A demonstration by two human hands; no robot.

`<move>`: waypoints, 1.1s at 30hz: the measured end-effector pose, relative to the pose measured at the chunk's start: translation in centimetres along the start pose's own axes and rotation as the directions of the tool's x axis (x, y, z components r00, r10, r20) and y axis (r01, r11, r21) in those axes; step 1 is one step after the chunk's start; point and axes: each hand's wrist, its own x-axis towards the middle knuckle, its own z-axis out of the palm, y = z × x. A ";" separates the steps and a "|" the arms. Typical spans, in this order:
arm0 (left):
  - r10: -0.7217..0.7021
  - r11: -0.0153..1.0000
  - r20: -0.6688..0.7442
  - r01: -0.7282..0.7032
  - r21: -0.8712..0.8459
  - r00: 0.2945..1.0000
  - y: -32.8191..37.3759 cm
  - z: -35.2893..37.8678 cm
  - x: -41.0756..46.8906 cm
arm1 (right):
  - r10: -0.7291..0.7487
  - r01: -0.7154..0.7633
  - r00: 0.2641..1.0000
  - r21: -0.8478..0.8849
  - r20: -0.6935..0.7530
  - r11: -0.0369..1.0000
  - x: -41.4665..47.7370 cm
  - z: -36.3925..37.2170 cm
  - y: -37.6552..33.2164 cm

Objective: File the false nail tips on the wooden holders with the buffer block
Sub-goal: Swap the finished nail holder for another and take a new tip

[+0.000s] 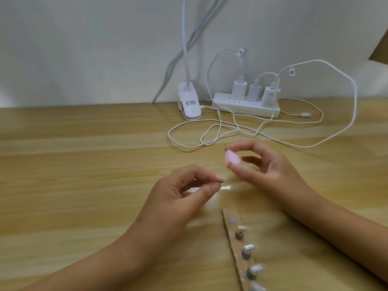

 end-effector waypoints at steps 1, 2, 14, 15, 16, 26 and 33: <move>-0.001 1.000 0.003 0.001 0.008 1.000 0.0 0.0 0.0 | -0.033 0.033 0.999 0.021 -0.027 0.999 0.0 -0.1 -0.3; 0.003 1.000 0.009 -0.003 0.014 1.000 0.1 -0.1 0.0 | -0.134 0.134 0.991 -0.005 -0.017 0.991 -0.2 0.1 -0.7; 0.001 0.991 0.032 -0.006 0.137 0.999 0.3 0.0 -0.2 | -0.074 0.102 0.977 -0.131 0.199 0.986 0.0 -0.5 0.1; -0.006 0.991 0.035 0.002 0.130 0.999 0.3 0.0 -0.2 | -0.008 0.024 0.989 -0.103 0.146 0.994 0.2 -0.7 0.3; -0.013 0.993 0.036 0.008 0.118 0.999 0.4 0.0 -0.2 | 0.056 -0.051 0.994 -0.050 0.098 0.997 0.3 -0.9 0.4; -0.008 0.998 0.027 0.006 0.066 1.000 0.3 0.0 -0.2 | -0.178 0.179 0.984 -0.070 0.010 0.981 0.1 -0.7 -0.3; 0.007 0.999 0.032 -0.008 0.035 0.999 0.1 0.0 -0.1 | -0.070 0.070 0.997 0.048 -0.018 0.996 0.2 -0.7 0.3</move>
